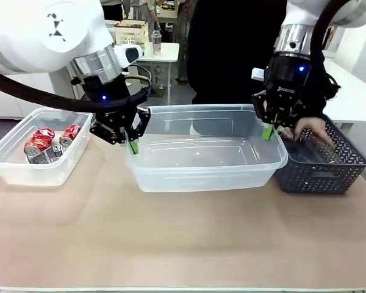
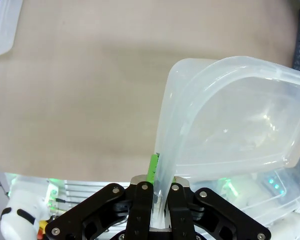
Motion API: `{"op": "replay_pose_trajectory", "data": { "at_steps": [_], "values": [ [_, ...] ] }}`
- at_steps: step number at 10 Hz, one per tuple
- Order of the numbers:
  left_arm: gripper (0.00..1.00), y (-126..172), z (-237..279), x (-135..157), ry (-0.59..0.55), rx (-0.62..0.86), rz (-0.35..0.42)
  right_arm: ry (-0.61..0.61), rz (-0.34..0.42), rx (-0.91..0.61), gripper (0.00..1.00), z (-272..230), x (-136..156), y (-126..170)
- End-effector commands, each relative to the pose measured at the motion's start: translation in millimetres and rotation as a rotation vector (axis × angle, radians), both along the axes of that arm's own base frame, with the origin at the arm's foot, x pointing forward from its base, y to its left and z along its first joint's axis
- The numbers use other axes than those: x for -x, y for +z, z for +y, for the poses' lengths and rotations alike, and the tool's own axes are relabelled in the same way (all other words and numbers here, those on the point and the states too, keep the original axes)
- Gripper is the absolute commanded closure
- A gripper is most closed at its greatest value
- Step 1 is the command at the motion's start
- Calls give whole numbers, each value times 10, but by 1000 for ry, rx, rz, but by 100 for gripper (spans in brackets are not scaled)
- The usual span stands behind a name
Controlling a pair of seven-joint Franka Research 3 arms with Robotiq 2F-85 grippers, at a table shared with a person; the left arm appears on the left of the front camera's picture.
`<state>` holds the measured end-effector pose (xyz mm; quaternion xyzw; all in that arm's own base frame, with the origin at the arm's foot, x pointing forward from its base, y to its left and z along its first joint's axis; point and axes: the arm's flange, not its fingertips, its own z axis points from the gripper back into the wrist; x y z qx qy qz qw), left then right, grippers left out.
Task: Sort the waste into each basket.
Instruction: Offer the picked Organizing box to the human.
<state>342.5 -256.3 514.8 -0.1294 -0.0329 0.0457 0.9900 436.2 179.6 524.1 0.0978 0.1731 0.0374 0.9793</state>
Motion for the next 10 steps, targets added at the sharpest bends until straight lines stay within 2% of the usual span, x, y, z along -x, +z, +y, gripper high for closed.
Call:
{"op": "replay_pose_trajectory", "data": {
  "at_steps": [1, 10],
  "values": [
    [100, 22, 8, 11, 40, 24, 0, 2, -4, -5, 100, 2, 33, 0],
    [100, 22, 8, 11, 40, 24, 0, 2, -4, -5, 100, 2, 33, 0]
  ]
}}
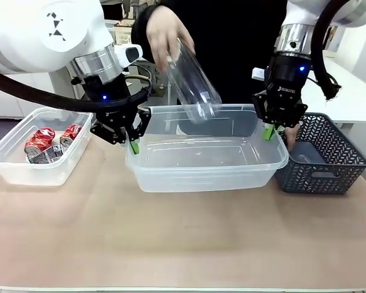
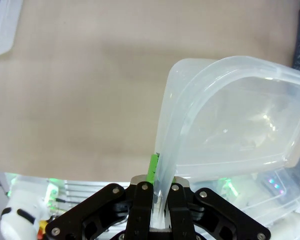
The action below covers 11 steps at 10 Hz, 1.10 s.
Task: Sort the waste into each basket.
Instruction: Offer the picked Organizing box to the human.
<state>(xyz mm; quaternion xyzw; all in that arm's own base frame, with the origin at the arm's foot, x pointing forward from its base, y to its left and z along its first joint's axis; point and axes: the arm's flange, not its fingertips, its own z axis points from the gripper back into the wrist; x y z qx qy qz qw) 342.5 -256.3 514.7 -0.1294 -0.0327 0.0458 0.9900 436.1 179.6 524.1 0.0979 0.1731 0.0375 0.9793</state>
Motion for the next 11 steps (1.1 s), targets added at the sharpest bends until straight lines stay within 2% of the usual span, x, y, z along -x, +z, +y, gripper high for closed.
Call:
{"op": "replay_pose_trajectory", "data": {
  "at_steps": [1, 11],
  "values": [
    [100, 23, 8, 11, 40, 24, -1, 2, -4, -5, 100, 2, 32, 1],
    [100, 23, 8, 11, 40, 24, -1, 2, -4, -5, 100, 2, 32, 1]
  ]
}}
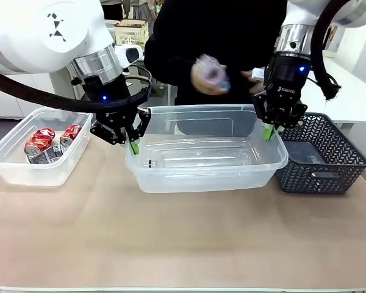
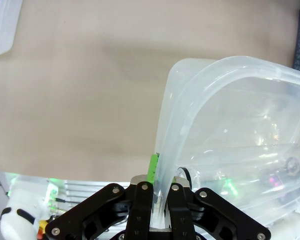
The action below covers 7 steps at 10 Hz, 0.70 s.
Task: Sort the waste into each basket.
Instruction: Offer the picked Organizing box to the human.
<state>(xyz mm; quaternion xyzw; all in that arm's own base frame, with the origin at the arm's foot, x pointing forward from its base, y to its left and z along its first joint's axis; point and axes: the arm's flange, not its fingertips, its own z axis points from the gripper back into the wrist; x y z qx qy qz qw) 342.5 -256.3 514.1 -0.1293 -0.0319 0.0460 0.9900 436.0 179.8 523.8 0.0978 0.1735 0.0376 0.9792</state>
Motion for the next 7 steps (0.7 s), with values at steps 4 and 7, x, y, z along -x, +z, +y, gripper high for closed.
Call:
{"op": "replay_pose_trajectory", "data": {
  "at_steps": [4, 7],
  "values": [
    [100, 30, 8, 10, 40, 24, -2, 2, -4, -5, 100, 0, 31, 3],
    [100, 30, 8, 10, 40, 24, -2, 2, -4, -5, 100, 0, 31, 3]
  ]
}}
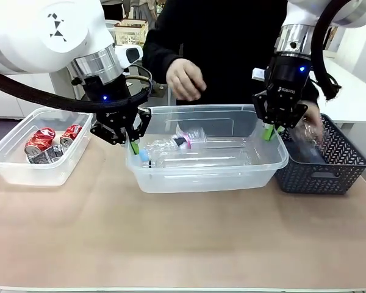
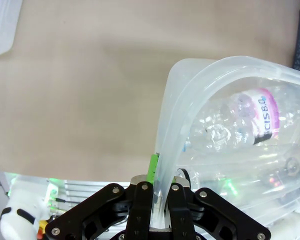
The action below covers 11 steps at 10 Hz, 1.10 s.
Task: Sort the waste into each basket.
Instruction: Offer the picked Organizing box to the human.
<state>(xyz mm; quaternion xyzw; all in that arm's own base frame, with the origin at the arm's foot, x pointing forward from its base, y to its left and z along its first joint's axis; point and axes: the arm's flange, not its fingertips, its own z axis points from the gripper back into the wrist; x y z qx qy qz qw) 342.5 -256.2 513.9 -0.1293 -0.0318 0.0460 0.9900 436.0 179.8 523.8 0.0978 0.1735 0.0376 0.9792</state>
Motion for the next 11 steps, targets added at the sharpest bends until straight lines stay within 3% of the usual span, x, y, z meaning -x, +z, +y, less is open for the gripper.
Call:
{"op": "replay_pose_trajectory", "data": {
  "at_steps": [1, 11],
  "values": [
    [100, 31, 8, 10, 40, 24, -3, 2, -4, -5, 100, 0, 31, 3],
    [100, 31, 8, 10, 40, 24, -3, 2, -4, -5, 100, 0, 31, 3]
  ]
}}
